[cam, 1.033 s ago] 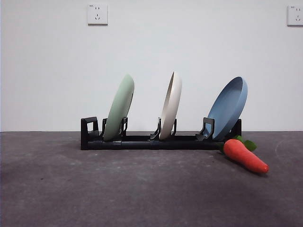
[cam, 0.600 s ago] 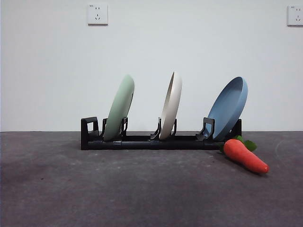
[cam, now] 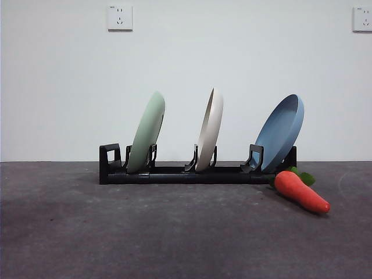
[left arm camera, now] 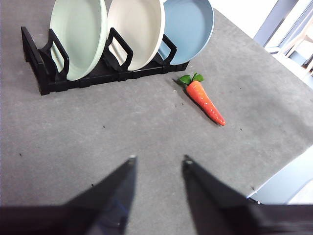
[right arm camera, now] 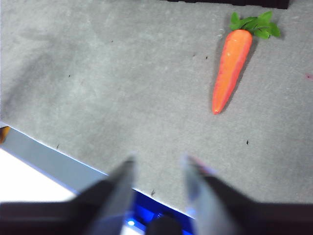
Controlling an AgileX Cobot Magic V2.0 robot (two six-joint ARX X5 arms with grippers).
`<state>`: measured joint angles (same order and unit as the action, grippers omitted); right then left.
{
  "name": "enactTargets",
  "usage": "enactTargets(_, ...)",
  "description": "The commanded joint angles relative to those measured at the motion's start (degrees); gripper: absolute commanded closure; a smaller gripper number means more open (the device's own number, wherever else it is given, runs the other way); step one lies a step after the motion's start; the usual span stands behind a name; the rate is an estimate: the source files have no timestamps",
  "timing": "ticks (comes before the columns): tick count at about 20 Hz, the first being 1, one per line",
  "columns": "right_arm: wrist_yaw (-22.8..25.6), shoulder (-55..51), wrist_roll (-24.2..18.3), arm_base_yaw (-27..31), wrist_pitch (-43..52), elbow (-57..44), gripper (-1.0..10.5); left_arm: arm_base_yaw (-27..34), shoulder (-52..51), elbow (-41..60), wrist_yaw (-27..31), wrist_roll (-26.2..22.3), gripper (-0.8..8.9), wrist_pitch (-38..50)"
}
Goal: Take the green plate from the plate rack,put the plate on the table,take the carrot from the table,put the carrot in the plate
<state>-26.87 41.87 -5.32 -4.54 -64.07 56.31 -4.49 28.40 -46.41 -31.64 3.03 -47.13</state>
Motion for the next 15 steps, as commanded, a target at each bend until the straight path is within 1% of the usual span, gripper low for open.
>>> enactTargets(1, -0.1, 0.0, 0.4, -0.1, 0.1, 0.1, 2.9, 0.1, 0.1, -0.3, 0.0, 0.6, 2.01, 0.8)
enactTargets(4, -0.1, 0.0, 0.5, -0.1, 0.1, 0.1, 2.9, 0.1, 2.1, -1.5, -0.3, 0.7, 2.01, 3.5)
enactTargets(8, -0.1, 0.2, 0.5, -0.1, 0.1, 0.1, 2.9, -0.9, 8.0, -5.0, -0.4, 0.3, 2.02, 8.3)
enactTargets(13, -0.1, 0.2, 0.6, -0.1, 0.1, 0.1, 2.9, -5.8, 21.9, -10.4, 0.5, 0.2, 2.03, 20.3)
enactTargets(15, -0.1, 0.2, 0.6, -0.1, 0.1, 0.1, 2.9, -8.3, 28.9, -13.0, 3.8, 0.0, 2.08, 25.4)
